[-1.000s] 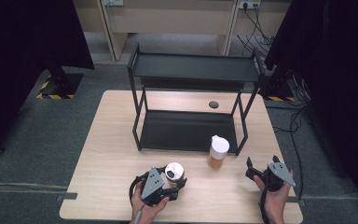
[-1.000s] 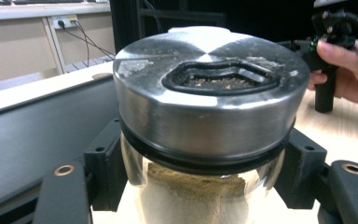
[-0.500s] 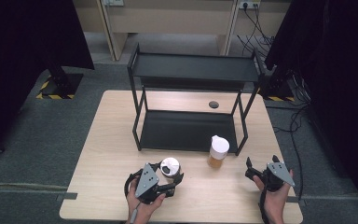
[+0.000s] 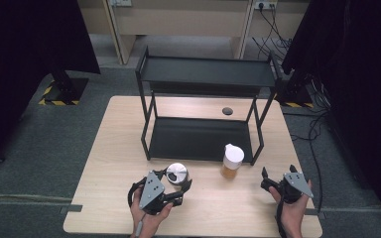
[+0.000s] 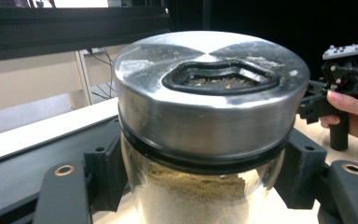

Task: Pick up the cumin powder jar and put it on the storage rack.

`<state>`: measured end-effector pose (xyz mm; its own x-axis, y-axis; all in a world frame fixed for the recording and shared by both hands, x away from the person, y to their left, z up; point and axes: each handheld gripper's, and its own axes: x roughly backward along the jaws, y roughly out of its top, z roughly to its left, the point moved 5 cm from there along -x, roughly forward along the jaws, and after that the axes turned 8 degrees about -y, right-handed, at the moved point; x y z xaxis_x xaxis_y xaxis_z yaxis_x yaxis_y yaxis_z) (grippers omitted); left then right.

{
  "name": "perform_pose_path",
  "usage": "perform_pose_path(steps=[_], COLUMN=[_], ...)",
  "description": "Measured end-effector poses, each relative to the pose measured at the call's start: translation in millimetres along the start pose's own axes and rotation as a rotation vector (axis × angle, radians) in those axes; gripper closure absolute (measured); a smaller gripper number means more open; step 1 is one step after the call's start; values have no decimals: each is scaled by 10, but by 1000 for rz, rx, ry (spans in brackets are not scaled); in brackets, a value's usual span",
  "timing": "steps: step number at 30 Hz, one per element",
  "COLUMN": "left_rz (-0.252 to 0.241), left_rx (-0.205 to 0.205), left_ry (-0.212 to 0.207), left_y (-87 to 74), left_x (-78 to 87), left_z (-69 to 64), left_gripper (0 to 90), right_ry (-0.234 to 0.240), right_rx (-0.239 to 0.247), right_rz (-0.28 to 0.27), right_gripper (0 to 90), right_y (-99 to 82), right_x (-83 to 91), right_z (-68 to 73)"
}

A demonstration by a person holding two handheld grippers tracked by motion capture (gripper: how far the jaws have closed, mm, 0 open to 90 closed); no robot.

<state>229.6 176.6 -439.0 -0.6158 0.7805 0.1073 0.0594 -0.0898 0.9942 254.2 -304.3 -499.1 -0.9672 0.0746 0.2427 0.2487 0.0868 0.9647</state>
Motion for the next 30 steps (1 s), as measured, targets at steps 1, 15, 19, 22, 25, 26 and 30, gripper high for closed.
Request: perform_pose_path(steps=[1, 15, 19, 22, 25, 26, 30], left_rz=[-6, -31, -36, -38, -34, -35, -42], left_rx=[3, 18, 16, 7, -7, -8, -8], left_ry=[5, 47, 60, 67, 76, 79, 91], left_y=[10, 154, 199, 262, 333, 352, 415], left_x=[9, 130, 148, 156, 157, 158, 164], left_z=[-2, 27, 45, 66, 80, 86, 114], left_gripper=[305, 305, 305, 305, 305, 305, 305], right_ry=[0, -3, -4, -2, -2, -2, -2], right_rx=[1, 1, 4, 4, 4, 5, 5], right_rz=[0, 2, 1, 2, 2, 2, 2], right_gripper=[17, 18, 19, 19, 19, 19, 20], right_y=[0, 2, 2, 4, 4, 4, 4], right_x=[-1, -1, -1, -2, -2, -2, -2], right_z=[0, 6, 12, 9, 9, 10, 11])
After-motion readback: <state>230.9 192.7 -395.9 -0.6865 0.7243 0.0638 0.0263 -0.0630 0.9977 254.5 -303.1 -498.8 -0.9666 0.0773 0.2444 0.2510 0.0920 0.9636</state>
